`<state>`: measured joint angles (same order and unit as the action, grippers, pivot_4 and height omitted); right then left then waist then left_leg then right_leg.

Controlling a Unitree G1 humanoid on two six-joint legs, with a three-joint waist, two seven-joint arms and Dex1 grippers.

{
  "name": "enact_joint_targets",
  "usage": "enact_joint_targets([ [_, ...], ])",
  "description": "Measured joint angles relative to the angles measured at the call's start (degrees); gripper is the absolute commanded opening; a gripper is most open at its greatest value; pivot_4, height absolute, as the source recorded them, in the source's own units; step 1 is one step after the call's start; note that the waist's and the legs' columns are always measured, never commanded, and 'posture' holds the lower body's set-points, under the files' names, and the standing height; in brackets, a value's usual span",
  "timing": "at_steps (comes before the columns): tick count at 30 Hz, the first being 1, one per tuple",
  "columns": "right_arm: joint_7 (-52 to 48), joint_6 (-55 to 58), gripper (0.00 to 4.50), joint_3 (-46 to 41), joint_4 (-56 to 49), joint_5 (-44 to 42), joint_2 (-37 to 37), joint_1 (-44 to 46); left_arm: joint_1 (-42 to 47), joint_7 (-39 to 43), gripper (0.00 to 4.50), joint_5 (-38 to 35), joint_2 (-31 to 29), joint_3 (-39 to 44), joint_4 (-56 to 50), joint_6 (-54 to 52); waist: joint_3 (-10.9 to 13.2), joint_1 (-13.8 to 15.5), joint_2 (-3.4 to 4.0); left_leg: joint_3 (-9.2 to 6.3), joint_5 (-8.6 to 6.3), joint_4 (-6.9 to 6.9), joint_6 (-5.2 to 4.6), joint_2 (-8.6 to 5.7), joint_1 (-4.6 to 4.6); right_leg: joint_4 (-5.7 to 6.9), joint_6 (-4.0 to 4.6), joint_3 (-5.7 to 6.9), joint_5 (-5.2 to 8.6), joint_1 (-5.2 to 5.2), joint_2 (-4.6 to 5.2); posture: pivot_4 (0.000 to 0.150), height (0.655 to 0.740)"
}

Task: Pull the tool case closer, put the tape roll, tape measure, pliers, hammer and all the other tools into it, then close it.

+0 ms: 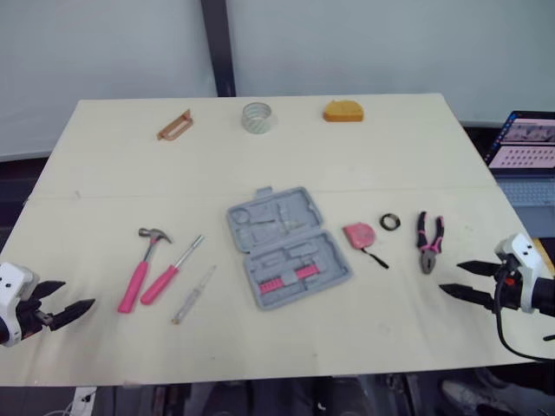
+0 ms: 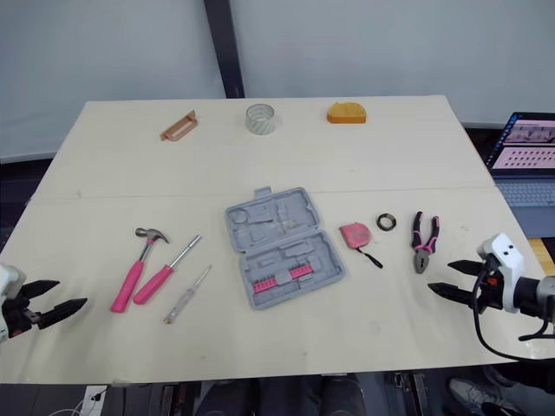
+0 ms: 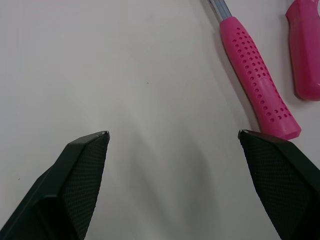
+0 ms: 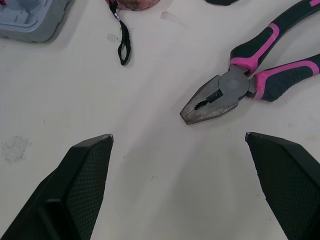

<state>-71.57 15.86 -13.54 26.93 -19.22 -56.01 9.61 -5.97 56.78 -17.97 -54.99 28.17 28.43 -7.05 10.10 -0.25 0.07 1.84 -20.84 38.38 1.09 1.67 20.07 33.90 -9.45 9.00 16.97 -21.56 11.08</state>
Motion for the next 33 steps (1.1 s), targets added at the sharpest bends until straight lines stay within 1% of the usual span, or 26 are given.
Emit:
enact_joint_targets([
  [3, -0.14, 4.92, 4.50, 0.00, -5.75, -2.50, 0.03, 0.85, -0.38, -0.31, 4.43, -1.59, 1.33, -0.03, -6.66, -4.08, 0.00, 0.03, 0.00, -0.01, 0.00, 0.11, 0.00, 0.03, 0.01, 0.08, 0.00, -0.01, 0.00, 0.00, 0.00, 0.150, 0.7400],
  [7, 0.59, 11.14, 4.50, 0.00, -14.67, -5.99, 0.95, 5.61, 0.86, -1.74, 4.43, -6.38, 3.64, -0.69, -19.90, -13.01, 0.00, 0.20, 0.00, -0.06, -0.09, 0.36, 0.02, 0.06, 0.06, 0.17, 0.01, -0.01, 0.00, 0.01, -0.01, 0.150, 0.7400],
  [10, 1.21, 13.92, 4.50, 1.50, -18.29, -7.26, 2.80, 8.32, 2.03, -3.66, 4.43, -9.11, 5.87, -2.75, -28.23, -18.69, 0.00, 0.31, 0.00, -0.07, -0.19, 0.54, -0.02, 0.06, 0.11, 0.19, 0.01, -0.02, 0.00, 0.02, -0.01, 0.150, 0.7400],
  [14, 3.30, 14.87, 4.50, 6.73, -20.04, -5.82, 6.60, 12.53, 4.83, -7.91, 4.43, -9.95, 10.27, -9.07, -36.88, -24.37, 0.00, 0.17, 0.00, -0.06, -0.21, 0.63, -0.04, 0.06, 0.12, 0.21, 0.00, -0.02, -0.01, 0.04, -0.01, 0.150, 0.7400],
  [16, 5.30, 13.79, 4.50, 9.71, -19.37, -3.35, 9.06, 15.57, 7.16, -10.47, 4.43, -9.70, 13.12, -12.62, -39.25, -25.79, 0.00, 0.15, 0.00, -0.07, -0.21, 0.65, -0.04, 0.06, 0.13, 0.23, 0.00, -0.03, -0.01, 0.02, -0.01, 0.150, 0.7400],
  [18, 7.40, 11.84, 4.50, 13.22, -16.55, -0.14, 12.10, 19.51, 10.01, -13.78, 4.43, -8.82, 17.03, -16.02, -40.29, -26.86, -0.01, 0.13, -0.01, -0.06, -0.21, 0.70, -0.04, 0.05, 0.12, 0.26, 0.00, -0.03, -0.01, 0.03, -0.02, 0.150, 0.7400],
  [19, 8.22, 10.88, 4.25, 14.69, -15.10, 1.25, 13.52, 20.98, 10.97, -15.16, 4.48, -8.35, 18.51, -17.53, -40.57, -27.10, -0.01, 0.11, -0.02, -0.07, -0.21, 0.70, -0.04, 0.05, 0.12, 0.26, 0.00, -0.02, -0.01, 0.03, -0.02, 0.150, 0.7400],
  [21, 10.10, 8.27, 3.66, 18.07, -11.11, 4.73, 16.45, 23.51, 12.68, -18.73, 3.93, -5.74, 20.79, -21.19, -41.01, -27.24, -0.02, 0.10, -0.03, -0.08, -0.21, 0.67, -0.04, 0.05, 0.13, 0.26, 0.00, 0.00, -0.01, 0.02, -0.02, 0.150, 0.7400],
  [22, 10.64, 7.33, 3.22, 18.79, -9.74, 5.76, 17.11, 23.94, 12.95, -19.88, 3.61, -4.59, 21.08, -22.01, -40.97, -27.18, -0.02, 0.10, -0.03, -0.08, -0.21, 0.65, -0.04, 0.05, 0.16, 0.24, 0.00, 0.01, -0.01, 0.00, -0.02, 0.150, 0.7400],
  [25, 12.67, 3.61, 1.72, 20.45, -2.85, 9.48, 19.66, 26.49, 13.80, -22.94, 2.19, -1.03, 22.05, -24.46, -39.41, -27.16, -0.02, -0.05, -0.02, -0.06, -0.21, 0.67, -0.04, 0.05, 0.15, 0.24, 0.00, 0.01, -0.01, 0.00, -0.03, 0.150, 0.7400],
  [26, 12.93, 2.92, 1.35, 20.76, -1.15, 10.15, 20.41, 27.53, 14.03, -23.52, 1.83, -0.52, 22.71, -24.95, -38.94, -27.41, -0.02, -0.10, -0.02, -0.06, -0.21, 0.69, -0.04, 0.05, 0.14, 0.25, 0.00, 0.01, -0.01, 0.01, -0.03, 0.150, 0.7400],
  [28, 13.68, 1.35, 0.31, 22.00, 3.05, 11.84, 22.43, 30.60, 14.79, -24.79, 0.80, 0.36, 24.58, -26.80, -38.56, -28.13, -0.02, -0.20, -0.02, -0.07, -0.21, 0.70, -0.04, 0.05, 0.15, 0.25, 0.00, 0.00, -0.01, 0.01, -0.03, 0.150, 0.7400],
  [29, 13.98, 0.48, 0.00, 22.48, 4.80, 12.77, 23.63, 32.11, 15.18, -25.06, 0.29, 0.51, 25.38, -27.66, -38.54, -28.58, -0.02, -0.29, -0.02, -0.07, -0.21, 0.70, -0.04, 0.05, 0.14, 0.26, 0.00, 0.00, -0.01, 0.01, -0.03, 0.150, 0.7400],
  [30, 14.28, -0.33, 0.00, 22.90, 5.91, 13.55, 24.50, 33.16, 15.65, -25.37, 0.14, 0.66, 25.85, -28.44, -38.50, -28.83, -0.02, -0.29, -0.02, -0.09, -0.21, 0.69, -0.04, 0.05, 0.15, 0.26, 0.01, 0.01, -0.01, 0.00, -0.03, 0.150, 0.7400],
  [33, 14.90, -1.93, 0.00, 23.96, 9.62, 15.45, 25.98, 35.46, 17.28, -26.13, 0.14, 1.51, 26.81, -28.99, -37.06, -29.19, -0.02, -0.23, -0.02, -0.10, -0.21, 0.69, -0.04, 0.05, 0.15, 0.25, 0.00, 0.02, -0.01, 0.02, -0.03, 0.150, 0.7400],
])
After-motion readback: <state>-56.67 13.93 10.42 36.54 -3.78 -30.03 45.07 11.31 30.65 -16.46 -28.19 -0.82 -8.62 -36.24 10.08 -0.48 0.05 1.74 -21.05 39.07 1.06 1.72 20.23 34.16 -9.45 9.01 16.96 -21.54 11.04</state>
